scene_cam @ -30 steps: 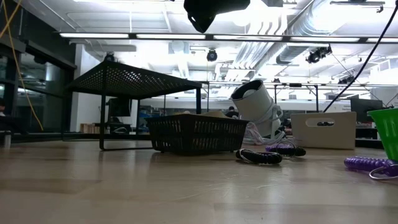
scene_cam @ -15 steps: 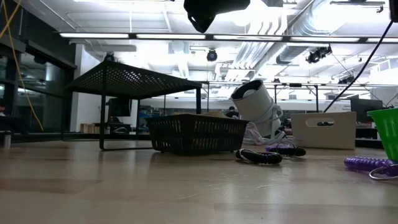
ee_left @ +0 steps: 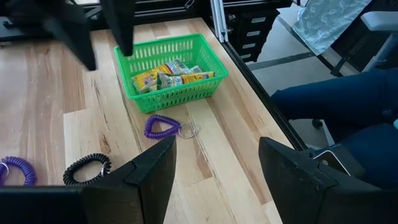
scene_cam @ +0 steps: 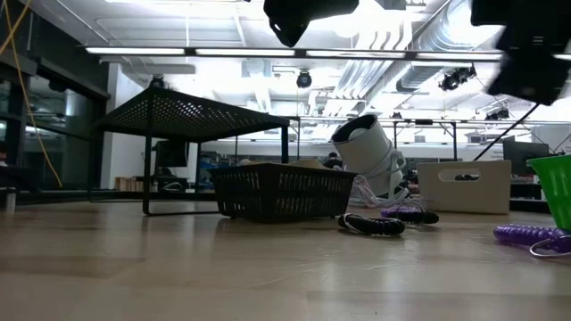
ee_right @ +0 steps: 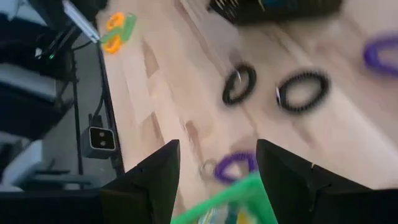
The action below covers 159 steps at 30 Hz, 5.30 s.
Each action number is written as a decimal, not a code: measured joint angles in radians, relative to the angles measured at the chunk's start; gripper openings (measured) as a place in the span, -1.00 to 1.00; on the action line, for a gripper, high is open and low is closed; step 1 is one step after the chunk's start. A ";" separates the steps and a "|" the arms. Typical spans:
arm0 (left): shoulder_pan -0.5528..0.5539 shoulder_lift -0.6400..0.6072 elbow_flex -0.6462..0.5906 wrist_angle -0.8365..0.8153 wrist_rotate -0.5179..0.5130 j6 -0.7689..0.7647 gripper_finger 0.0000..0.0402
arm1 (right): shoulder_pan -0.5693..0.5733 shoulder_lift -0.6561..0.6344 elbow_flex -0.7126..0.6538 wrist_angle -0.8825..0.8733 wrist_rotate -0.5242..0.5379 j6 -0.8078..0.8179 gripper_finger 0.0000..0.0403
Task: Pick & Place Office Desk Supplies
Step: Put the top purple spring keychain into the white bin
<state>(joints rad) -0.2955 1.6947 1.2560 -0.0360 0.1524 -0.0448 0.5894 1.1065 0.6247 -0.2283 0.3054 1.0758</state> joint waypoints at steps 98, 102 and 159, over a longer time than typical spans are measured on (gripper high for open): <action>0.000 -0.001 0.000 0.053 0.000 0.000 0.11 | -0.458 0.441 -0.001 0.103 -0.148 -0.924 -0.48; 0.000 -0.001 0.000 0.053 0.000 0.000 0.11 | -0.458 0.441 -0.001 0.103 -0.148 -0.923 -0.48; 0.000 0.000 0.000 0.079 0.000 0.000 0.11 | -0.459 0.339 -0.004 0.106 -0.063 -0.920 -0.86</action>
<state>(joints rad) -0.2958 1.6947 1.2560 0.0429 0.1526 -0.0448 0.1303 1.4454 0.6205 -0.1228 0.2428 0.1562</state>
